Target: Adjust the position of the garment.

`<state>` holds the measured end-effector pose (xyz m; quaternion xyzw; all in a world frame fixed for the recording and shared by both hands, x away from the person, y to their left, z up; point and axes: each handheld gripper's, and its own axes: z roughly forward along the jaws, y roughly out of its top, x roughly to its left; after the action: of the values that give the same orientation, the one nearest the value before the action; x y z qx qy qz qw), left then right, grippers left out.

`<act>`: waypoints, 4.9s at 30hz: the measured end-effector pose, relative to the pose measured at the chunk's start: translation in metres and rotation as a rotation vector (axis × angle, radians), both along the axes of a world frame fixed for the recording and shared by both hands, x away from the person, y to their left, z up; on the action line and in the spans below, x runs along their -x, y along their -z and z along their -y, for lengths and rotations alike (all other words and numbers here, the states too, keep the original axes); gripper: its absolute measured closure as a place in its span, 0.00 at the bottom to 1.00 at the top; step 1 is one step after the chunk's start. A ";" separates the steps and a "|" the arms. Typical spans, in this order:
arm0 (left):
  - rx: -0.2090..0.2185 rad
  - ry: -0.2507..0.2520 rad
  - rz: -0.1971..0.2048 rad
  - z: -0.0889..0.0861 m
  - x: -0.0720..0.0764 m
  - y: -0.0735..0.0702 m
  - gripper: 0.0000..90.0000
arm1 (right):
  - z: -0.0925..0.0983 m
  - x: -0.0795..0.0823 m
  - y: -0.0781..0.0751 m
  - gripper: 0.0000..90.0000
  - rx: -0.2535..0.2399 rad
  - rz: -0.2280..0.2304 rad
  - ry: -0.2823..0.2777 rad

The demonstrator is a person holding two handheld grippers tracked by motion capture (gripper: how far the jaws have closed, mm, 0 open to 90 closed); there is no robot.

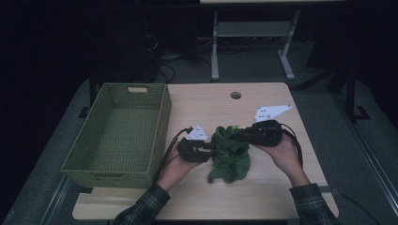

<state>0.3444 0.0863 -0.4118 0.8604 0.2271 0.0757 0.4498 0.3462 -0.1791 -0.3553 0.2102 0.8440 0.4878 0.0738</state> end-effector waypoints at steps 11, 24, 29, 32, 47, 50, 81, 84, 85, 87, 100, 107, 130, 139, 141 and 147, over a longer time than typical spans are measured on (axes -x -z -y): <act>0.042 -0.055 0.038 0.000 -0.028 -0.036 0.57 | 0.003 0.000 0.000 0.97 -0.008 -0.004 -0.008; -0.002 0.004 0.011 0.019 -0.049 -0.025 0.75 | 0.004 0.000 -0.003 0.97 -0.013 0.008 -0.012; 0.000 0.019 0.041 0.015 -0.034 -0.026 0.96 | 0.005 0.005 -0.002 0.97 -0.006 0.004 -0.016; -0.009 0.042 0.060 0.011 -0.021 -0.021 0.96 | 0.006 0.012 0.002 0.96 0.002 -0.001 -0.028; 0.002 0.104 0.013 0.005 0.020 0.009 0.99 | 0.004 0.068 0.050 0.95 0.044 -0.090 -0.053; -0.018 0.121 0.005 0.005 0.028 0.014 0.99 | 0.002 0.078 0.060 0.95 0.063 -0.114 -0.059; -0.056 0.163 0.015 0.010 0.030 0.018 1.00 | 0.040 0.037 0.053 0.70 0.072 -0.128 0.092; -0.060 0.168 0.018 0.010 0.030 0.018 1.00 | 0.032 0.034 0.057 0.79 0.088 -0.137 0.088; -0.059 0.169 0.016 0.010 0.030 0.018 1.00 | 0.030 0.033 0.057 0.87 0.099 -0.137 0.091; -0.056 0.168 0.019 0.009 0.031 0.016 1.00 | 0.031 0.034 0.056 0.97 0.098 -0.125 0.100; -0.020 0.167 0.010 -0.004 0.042 0.011 0.99 | 0.055 0.066 0.063 1.00 0.086 -0.146 0.104; -0.046 0.184 -0.011 -0.010 0.051 0.018 1.00 | 0.057 0.075 0.083 1.00 0.132 -0.190 0.123; -0.050 0.212 0.010 -0.002 0.054 0.021 1.00 | 0.036 0.052 0.056 0.67 -0.016 -0.155 0.142; -0.016 0.226 0.034 -0.005 0.061 0.013 0.99 | 0.043 0.048 0.065 0.97 0.056 -0.149 0.173; -0.024 0.239 0.048 -0.003 0.064 0.014 0.99 | 0.047 0.048 0.071 0.97 0.076 -0.165 0.188; -0.110 0.267 0.061 0.010 0.061 0.029 1.00 | 0.051 0.042 0.092 0.98 0.140 -0.242 0.224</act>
<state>0.2834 0.0766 -0.4413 0.9036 0.0924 0.0535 0.4149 0.3041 -0.2300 -0.4476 0.3542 0.8500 0.3880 0.0399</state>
